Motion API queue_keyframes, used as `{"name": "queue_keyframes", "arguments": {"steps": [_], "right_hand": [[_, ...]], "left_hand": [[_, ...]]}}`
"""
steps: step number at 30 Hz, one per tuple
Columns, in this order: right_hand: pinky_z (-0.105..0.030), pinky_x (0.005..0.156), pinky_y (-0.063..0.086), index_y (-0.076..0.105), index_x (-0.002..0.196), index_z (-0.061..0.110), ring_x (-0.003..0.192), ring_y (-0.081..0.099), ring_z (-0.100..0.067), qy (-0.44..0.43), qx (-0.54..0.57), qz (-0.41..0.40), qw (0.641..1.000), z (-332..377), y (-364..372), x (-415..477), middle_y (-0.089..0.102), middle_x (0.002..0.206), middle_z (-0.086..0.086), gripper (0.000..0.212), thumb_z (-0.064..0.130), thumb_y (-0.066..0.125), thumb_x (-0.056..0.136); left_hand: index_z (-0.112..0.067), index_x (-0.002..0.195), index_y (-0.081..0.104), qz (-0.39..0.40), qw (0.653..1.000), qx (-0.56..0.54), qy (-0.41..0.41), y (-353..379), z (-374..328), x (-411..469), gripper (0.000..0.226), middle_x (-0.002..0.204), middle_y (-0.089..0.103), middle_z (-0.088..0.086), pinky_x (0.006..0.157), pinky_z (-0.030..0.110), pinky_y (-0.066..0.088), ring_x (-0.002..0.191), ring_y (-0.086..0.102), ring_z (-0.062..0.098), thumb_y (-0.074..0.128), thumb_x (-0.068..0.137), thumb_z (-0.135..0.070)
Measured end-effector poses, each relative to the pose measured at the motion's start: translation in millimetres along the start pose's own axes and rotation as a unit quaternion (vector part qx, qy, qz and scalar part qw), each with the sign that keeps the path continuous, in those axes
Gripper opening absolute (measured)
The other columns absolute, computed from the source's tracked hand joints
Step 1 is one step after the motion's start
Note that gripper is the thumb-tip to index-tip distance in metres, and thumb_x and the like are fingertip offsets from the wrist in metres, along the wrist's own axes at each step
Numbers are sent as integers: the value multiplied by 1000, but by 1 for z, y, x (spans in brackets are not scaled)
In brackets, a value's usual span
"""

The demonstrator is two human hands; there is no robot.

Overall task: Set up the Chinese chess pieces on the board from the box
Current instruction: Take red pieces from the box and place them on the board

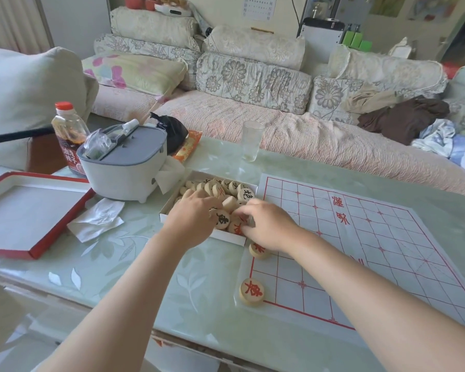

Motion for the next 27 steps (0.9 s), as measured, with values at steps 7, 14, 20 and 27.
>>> {"name": "queue_keyframes", "arguments": {"steps": [7, 14, 20, 27], "right_hand": [[-40, 84, 50, 62, 115, 28, 103, 56, -19, 10, -5, 13, 1000, 0, 7, 5, 53, 112, 6, 26, 25, 65, 89], [-15, 67, 39, 63, 93, 31, 74, 54, 2, 59, 176, -52, 981, -18, -10, 4, 65, 94, 9, 13, 23, 72, 90], [-16, 52, 46, 63, 95, 17, 54, 63, -7, 90, 378, -105, 916, -22, -32, 5, 68, 87, -11, 12, 6, 67, 93], [-19, 74, 45, 64, 105, 31, 88, 61, -6, 100, 237, -96, 962, -24, -20, 6, 67, 102, 11, 22, 16, 67, 90]], "left_hand": [[-34, 118, 60, 36, 999, -21, -8, 9, -2, 2, 34, 112, 54, -4, 89, 31, 42, 110, 47, 21, 57, 87, -22], [-33, 118, 60, -46, 998, -46, -6, -3, -17, 12, 28, 114, 53, -8, 95, 33, 37, 111, 45, 19, 52, 91, -41], [-34, 113, 62, -10, 974, -220, -63, -6, -32, 20, 27, 89, 61, -19, 61, 15, 45, 76, 56, -7, 59, 89, -46], [-25, 104, 68, -76, 940, -293, -160, -13, -12, 31, 19, 87, 69, -13, 73, 33, 56, 81, 65, 9, 60, 90, -34]]}}
Point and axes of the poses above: each hand's wrist, its own x-axis towards the middle knuckle, its own y-axis out of the palm, z = x × y, the point moved 5 cm from there along x, towards the middle knuckle
